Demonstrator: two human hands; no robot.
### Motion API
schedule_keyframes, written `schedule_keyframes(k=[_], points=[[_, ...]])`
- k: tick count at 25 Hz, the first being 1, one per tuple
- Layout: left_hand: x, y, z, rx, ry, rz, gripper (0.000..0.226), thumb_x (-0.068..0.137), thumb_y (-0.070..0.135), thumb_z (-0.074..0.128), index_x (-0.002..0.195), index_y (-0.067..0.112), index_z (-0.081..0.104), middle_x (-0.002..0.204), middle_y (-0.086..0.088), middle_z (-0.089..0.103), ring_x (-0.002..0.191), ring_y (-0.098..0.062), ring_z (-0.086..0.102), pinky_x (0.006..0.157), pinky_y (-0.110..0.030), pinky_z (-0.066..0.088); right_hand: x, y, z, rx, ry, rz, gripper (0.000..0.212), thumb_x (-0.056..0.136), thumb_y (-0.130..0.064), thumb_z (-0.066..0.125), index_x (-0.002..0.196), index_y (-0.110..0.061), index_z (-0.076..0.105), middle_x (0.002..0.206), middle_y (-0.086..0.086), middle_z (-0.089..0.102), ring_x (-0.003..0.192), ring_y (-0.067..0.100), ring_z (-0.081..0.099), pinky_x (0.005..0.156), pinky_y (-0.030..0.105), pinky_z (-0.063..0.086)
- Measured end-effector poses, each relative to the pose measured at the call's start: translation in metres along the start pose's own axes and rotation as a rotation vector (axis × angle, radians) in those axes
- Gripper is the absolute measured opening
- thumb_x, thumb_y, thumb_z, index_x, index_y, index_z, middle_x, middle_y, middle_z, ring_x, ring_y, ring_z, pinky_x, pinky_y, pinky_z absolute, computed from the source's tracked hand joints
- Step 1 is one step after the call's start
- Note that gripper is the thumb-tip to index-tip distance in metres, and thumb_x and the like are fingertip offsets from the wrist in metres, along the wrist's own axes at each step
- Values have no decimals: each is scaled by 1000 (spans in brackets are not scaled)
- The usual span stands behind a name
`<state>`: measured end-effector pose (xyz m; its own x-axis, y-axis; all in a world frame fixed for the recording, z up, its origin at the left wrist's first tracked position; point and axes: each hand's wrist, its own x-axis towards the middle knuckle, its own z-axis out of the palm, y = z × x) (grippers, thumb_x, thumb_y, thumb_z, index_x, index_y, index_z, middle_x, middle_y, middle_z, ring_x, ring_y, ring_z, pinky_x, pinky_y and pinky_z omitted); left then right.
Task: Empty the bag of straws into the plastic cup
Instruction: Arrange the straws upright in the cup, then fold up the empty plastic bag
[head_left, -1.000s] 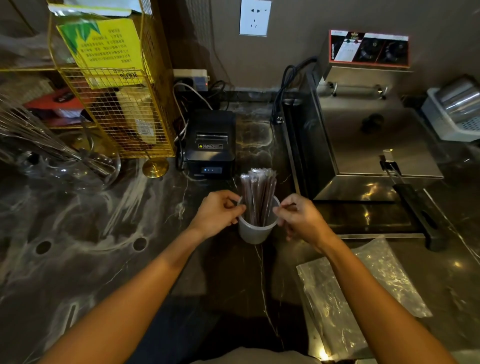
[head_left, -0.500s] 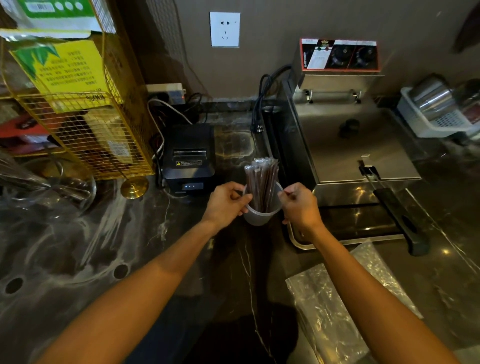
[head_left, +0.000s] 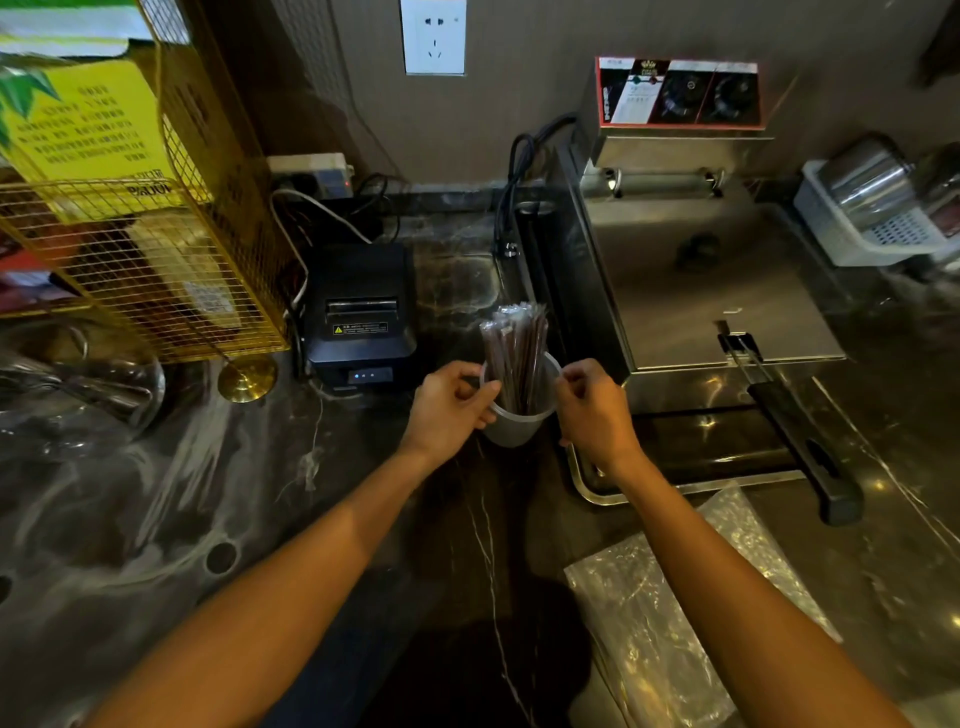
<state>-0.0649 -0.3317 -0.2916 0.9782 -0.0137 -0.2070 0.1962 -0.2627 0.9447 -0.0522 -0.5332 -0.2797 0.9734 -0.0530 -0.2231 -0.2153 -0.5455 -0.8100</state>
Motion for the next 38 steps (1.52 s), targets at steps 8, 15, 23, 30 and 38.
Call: schedule_keyframes(k=[8,15,23,30,38], points=[[-2,-2,3,-18,30,1,25,101,23,61,124,15,60,88,-6,72,67,-11,74,61,-21,60,1,4,1,8,5,28,29,106,-30,54,129,-12,54,95,4,64,76,19,69,48,22,56],[-36,-3,18,11,262,8,23,97,33,68,110,17,56,81,-5,65,67,-10,65,60,-22,55,-33,17,-15,-88,88,0,30,101,-34,63,122,-12,61,84,-6,64,75,8,64,60,21,51],[-89,-21,105,287,-414,-251,43,90,34,76,124,12,63,104,-1,68,91,-13,64,74,-22,51,-130,88,-45,-283,138,26,11,95,-26,67,102,-18,68,84,2,71,81,25,69,70,38,54],[-108,-37,152,514,-542,-242,70,84,48,76,139,12,53,128,-9,67,119,-27,65,102,-46,54,-222,149,-55,-405,58,62,28,94,-14,64,119,-18,76,128,1,72,119,20,65,100,28,46],[-119,-3,136,263,-615,-244,25,93,18,70,103,-5,68,109,-24,72,103,-35,71,93,-44,57,-250,185,-62,-484,-77,93,90,80,3,68,160,-25,37,170,-4,27,159,19,17,128,50,20]])
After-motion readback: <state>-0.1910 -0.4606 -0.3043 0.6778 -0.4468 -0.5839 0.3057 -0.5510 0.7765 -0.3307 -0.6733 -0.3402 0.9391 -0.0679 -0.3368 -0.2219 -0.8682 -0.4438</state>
